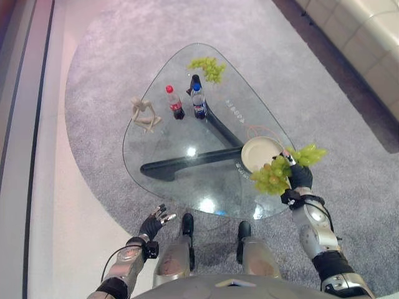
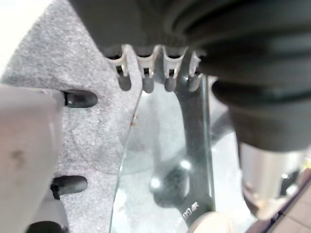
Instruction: Pick up fruits into the plate
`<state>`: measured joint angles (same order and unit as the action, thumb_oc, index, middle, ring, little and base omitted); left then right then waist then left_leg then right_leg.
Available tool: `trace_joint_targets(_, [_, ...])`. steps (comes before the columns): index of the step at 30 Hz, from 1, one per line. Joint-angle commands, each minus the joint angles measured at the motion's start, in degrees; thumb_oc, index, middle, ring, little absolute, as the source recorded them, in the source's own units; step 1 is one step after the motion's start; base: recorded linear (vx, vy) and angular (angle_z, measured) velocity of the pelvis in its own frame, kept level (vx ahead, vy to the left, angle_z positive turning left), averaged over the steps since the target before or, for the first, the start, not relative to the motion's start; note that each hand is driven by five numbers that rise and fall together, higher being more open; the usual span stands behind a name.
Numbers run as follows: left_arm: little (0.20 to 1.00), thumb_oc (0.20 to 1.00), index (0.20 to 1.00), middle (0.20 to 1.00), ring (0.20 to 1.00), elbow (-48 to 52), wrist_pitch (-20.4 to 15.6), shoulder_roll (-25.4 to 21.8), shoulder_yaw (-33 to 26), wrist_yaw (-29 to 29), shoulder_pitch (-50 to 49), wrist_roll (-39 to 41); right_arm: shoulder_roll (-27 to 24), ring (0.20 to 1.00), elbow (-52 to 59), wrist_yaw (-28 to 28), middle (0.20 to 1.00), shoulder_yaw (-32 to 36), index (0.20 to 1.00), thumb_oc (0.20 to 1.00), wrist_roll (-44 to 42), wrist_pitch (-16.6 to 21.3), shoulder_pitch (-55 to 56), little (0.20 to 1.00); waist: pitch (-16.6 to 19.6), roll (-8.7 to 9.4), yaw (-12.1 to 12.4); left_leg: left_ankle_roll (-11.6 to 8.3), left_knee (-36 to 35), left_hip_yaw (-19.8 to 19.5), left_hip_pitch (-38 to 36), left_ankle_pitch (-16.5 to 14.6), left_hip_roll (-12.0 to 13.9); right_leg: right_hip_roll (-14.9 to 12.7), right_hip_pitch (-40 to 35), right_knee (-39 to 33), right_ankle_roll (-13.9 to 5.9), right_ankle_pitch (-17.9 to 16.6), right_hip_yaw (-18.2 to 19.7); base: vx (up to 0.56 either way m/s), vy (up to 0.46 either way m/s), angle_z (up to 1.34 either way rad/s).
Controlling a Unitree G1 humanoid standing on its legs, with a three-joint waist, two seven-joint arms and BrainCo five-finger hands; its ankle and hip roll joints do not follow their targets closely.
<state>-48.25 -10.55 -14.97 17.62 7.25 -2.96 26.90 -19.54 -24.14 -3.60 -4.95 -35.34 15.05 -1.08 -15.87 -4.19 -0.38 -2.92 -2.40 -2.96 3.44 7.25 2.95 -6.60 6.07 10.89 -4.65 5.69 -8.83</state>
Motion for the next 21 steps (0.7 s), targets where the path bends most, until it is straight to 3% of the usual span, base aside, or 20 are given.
trace_joint_targets(1, [1.0,1.0,1.0,1.0,1.0,-1.0,-0.43,-0.99,-2.75,1.33,0.8,-1.99,0.34,0.2,2.42,-0.31,0.2,-0.34,0.2,0.2,1.46,0.47,-1.39,0.2,0.93,2.56,0.24,0.65,3.38,3.05,-2.94,-7.82,-3.9,2.36,-4.61,-8.9,1.79,-5.44,-0.13,0.05,-0.001,0.02])
trace_joint_targets(14, [1.0,1.0,1.0,1.0,1.0,-5.93,0.68,-1.19,-3.3,3.41,0.45,-4.1,-0.11,0.2,-9.3,-3.85,0.2,-0.64,0.2,0.2,3.79,-4.74,-0.09,0.2,3.01,3.26,1.49,1.06,3.59,2.4,-6.25,-8.98,-4.15,2.37,-8.7,-9.38,1.82,-4.81,-1.33,0.07,-0.009,0.05])
trace_joint_targets(21, [1.0,1.0,1.0,1.0,1.0,-7.51,0.72,-1.22,-3.58,4.19,0.1,-5.19,0.25,0.2,-14.99,-2.78,0.2,0.22,0.2,0.2,3.19,-5.05,0.0,0.2,3.42,3.56,2.18,1.19,3.41,1.96,-7.5,-9.15,-4.1,2.53,-10.22,-9.62,1.78,-4.65,-1.66,0.05,-0.014,0.05])
